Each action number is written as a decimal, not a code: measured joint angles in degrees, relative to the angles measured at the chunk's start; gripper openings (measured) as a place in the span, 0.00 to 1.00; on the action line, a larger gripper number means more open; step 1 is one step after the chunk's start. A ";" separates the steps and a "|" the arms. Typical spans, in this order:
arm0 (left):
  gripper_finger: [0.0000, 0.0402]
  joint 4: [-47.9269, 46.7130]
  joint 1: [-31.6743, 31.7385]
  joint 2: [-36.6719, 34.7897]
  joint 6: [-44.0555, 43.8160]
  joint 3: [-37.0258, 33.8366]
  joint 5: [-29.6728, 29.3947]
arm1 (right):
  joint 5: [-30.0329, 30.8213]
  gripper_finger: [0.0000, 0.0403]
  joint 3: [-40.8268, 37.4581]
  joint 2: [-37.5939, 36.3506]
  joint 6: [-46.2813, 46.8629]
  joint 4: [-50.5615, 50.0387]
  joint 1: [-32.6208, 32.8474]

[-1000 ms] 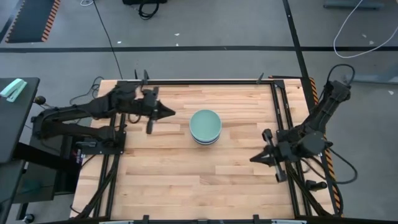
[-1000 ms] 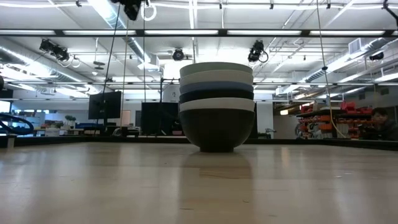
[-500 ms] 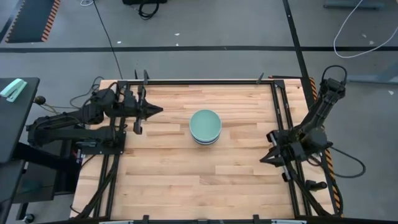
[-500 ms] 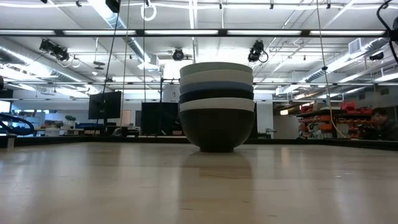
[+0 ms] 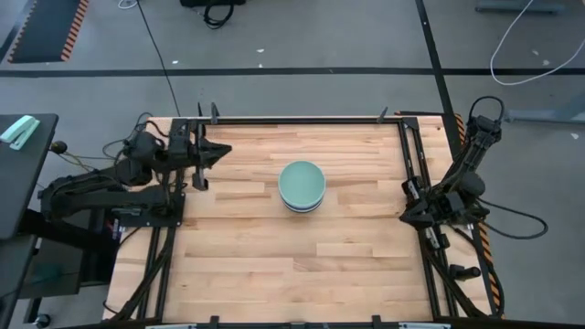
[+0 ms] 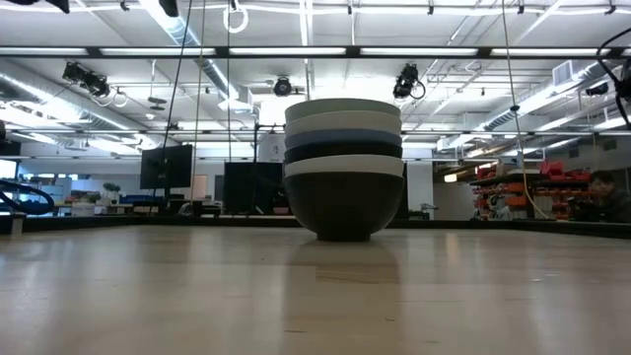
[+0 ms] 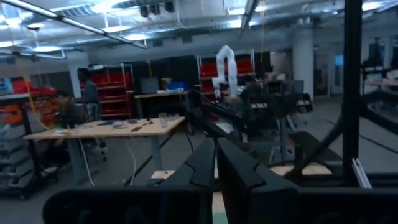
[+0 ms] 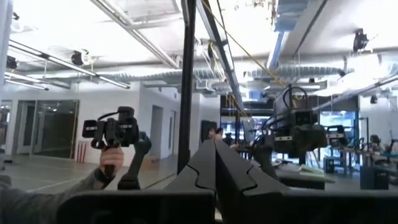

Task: Nest bowls inside each other
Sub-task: Return to Home Position

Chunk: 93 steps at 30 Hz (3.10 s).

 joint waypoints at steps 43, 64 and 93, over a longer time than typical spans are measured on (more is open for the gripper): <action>0.03 -1.13 0.89 -35.50 -3.45 -20.23 -0.52 | -14.64 0.02 -12.41 -13.71 -6.79 15.26 2.07; 0.03 -9.46 0.88 -35.50 -5.88 -21.49 7.46 | -13.07 0.02 -12.41 -13.71 2.07 -5.86 21.50; 0.05 -11.69 0.87 -35.47 -5.40 -21.49 8.31 | -25.80 0.02 -12.41 -13.69 9.27 -11.18 -11.66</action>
